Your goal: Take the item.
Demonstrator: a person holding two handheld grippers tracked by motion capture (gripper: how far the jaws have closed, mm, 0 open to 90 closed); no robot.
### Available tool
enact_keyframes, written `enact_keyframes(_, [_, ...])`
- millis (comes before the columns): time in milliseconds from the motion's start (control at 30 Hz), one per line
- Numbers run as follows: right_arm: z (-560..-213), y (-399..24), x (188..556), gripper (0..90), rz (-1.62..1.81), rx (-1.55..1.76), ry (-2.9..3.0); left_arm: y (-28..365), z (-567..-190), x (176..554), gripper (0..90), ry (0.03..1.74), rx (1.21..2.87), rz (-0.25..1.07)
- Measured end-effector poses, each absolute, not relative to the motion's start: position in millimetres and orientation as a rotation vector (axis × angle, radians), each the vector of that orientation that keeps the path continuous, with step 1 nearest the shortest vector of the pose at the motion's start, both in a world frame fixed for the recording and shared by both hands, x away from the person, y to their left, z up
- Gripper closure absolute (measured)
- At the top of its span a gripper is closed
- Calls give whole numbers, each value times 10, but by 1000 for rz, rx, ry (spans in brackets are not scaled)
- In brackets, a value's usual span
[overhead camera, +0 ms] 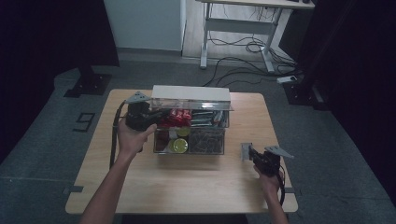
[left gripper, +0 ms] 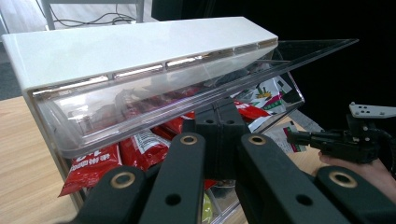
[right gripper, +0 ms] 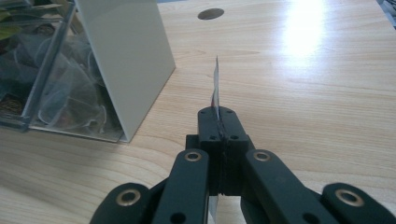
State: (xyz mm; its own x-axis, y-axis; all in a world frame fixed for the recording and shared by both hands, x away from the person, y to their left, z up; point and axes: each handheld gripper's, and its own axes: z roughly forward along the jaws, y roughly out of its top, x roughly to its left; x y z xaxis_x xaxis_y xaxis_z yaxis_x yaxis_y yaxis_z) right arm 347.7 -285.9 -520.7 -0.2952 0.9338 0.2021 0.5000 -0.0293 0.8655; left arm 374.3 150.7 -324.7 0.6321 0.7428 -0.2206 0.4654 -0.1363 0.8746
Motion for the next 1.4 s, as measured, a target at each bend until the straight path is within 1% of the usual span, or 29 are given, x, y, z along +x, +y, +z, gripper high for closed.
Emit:
enact_keyframes(500, [-5353,-2959,3537,876,1189,1558,1789,1499,-3242,3744,900,977,1783,319])
enact_keyframes(767, [-5429,-2994,3568,837,1114,1580,1804,1494,-3249,3740,900,978,1781,319])
enact_keyframes(933, [-5461,-3000,3582,782,1053,1600,1810,1489,-3253,3740,900,976,1783,319])
enact_keyframes(1100, [-5466,-2993,3584,677,997,1615,1798,1490,-3261,3738,900,976,1784,317])
enact_keyframes(1267, [-5457,-2984,3581,550,947,1615,1775,1490,-3263,3737,900,978,1785,317])
enact_keyframes(1400, [-5428,-2967,3567,504,949,1608,1757,1486,-3263,3730,900,977,1782,317])
